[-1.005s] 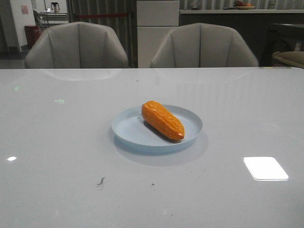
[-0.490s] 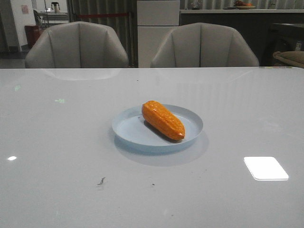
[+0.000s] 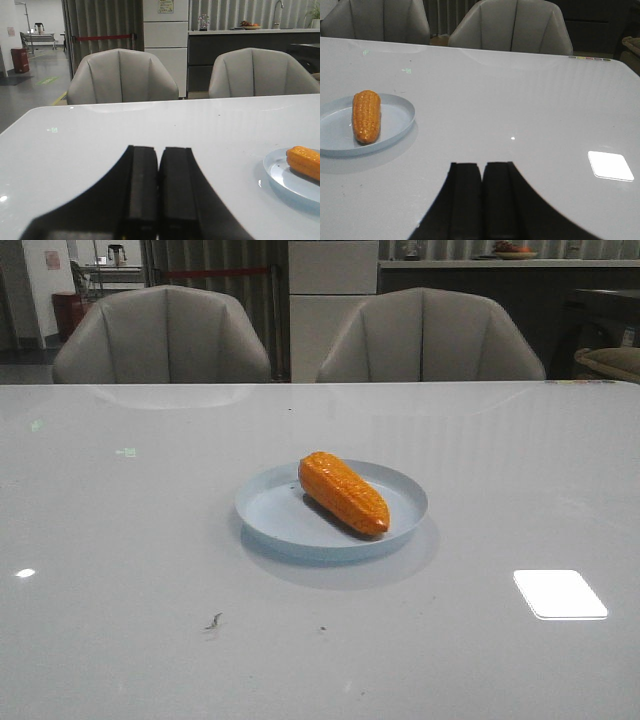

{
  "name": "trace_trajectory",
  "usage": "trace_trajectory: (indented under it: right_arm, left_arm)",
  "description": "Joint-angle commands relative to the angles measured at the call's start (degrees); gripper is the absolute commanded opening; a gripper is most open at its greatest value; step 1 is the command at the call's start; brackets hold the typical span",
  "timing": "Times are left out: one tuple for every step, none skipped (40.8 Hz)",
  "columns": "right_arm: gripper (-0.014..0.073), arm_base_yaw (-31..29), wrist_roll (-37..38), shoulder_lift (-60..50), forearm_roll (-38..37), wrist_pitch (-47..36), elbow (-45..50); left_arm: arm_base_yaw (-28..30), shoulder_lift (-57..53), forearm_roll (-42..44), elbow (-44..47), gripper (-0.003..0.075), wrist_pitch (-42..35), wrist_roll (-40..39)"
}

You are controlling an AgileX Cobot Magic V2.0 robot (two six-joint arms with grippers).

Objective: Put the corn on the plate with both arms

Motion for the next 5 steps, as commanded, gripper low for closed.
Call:
trace_trajectory:
  right_arm:
    - [0.0049, -0.26, -0.36, -1.37, 0.39, -4.59, -1.26]
    - [0.0049, -0.26, -0.36, -1.37, 0.39, -4.59, -1.26]
    - [0.0049, -0.26, -0.36, -1.37, 0.39, -4.59, -1.26]
    - [0.0049, -0.26, -0.36, -1.37, 0.39, -4.59, -1.26]
    - [0.0049, -0.26, -0.36, -1.37, 0.39, -4.59, -1.26]
  left_arm:
    - [0.08, -1.14, -0.46, 2.15, 0.0094, -4.86, -0.18]
    - [0.08, -1.14, -0.46, 2.15, 0.0094, -4.86, -0.18]
    - [0.08, -1.14, -0.46, 2.15, 0.0094, -4.86, -0.18]
    - [0.08, -1.14, -0.46, 2.15, 0.0094, -4.86, -0.18]
    - [0.08, -1.14, -0.46, 2.15, 0.0094, -4.86, -0.18]
